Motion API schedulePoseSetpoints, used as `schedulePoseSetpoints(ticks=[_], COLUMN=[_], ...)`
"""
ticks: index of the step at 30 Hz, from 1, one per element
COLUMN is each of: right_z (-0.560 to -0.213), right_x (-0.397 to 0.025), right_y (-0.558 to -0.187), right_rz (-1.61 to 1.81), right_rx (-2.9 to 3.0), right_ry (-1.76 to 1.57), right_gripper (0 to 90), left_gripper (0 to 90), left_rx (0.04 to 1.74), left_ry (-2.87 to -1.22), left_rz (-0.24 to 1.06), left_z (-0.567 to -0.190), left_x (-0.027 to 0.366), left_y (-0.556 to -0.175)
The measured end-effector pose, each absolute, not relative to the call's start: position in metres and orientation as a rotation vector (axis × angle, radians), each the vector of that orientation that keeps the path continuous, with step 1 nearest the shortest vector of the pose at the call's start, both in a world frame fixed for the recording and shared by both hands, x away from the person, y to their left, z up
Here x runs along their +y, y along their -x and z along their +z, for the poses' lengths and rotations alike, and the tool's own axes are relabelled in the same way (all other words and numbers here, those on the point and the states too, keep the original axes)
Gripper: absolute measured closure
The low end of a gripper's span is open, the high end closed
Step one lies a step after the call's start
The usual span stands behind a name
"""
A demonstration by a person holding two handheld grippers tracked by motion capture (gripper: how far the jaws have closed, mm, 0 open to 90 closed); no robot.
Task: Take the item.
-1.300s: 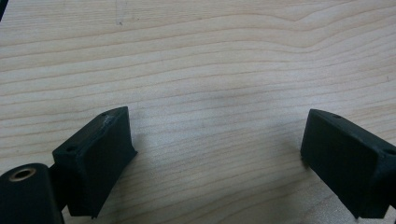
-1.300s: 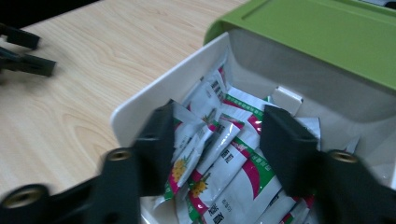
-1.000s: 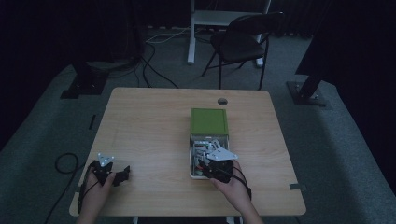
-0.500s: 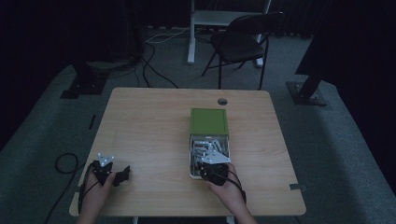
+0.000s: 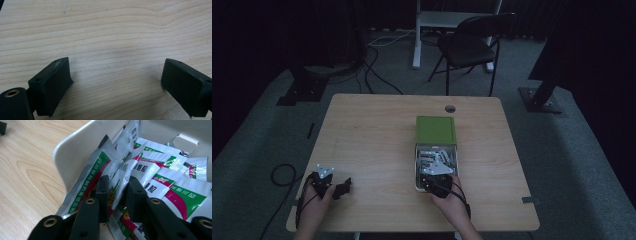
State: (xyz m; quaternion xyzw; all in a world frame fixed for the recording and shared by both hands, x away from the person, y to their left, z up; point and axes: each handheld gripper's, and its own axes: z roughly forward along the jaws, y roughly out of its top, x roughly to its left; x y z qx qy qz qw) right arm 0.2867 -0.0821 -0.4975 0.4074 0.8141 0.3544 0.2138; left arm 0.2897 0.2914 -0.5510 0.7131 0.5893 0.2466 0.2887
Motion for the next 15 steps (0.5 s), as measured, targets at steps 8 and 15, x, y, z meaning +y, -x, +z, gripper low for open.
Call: schedulePoseSetpoints(ticks=[8,15], right_z=[-0.498,-0.4957], right_x=[-0.0781,-0.0805], right_y=[-0.2895,-0.2895], right_rz=[0.972,0.997], right_rx=[2.276,2.265], right_ry=[-1.155,-1.176], right_gripper=[84.8,87.0], left_gripper=[9.8,9.8], left_rx=[1.573,1.573], left_ry=[-1.904,-1.904], left_rz=[0.658,0.658], left_z=[-0.551,-0.551], left_x=[0.2914,0.2914], left_y=[-0.2897,-0.2897])
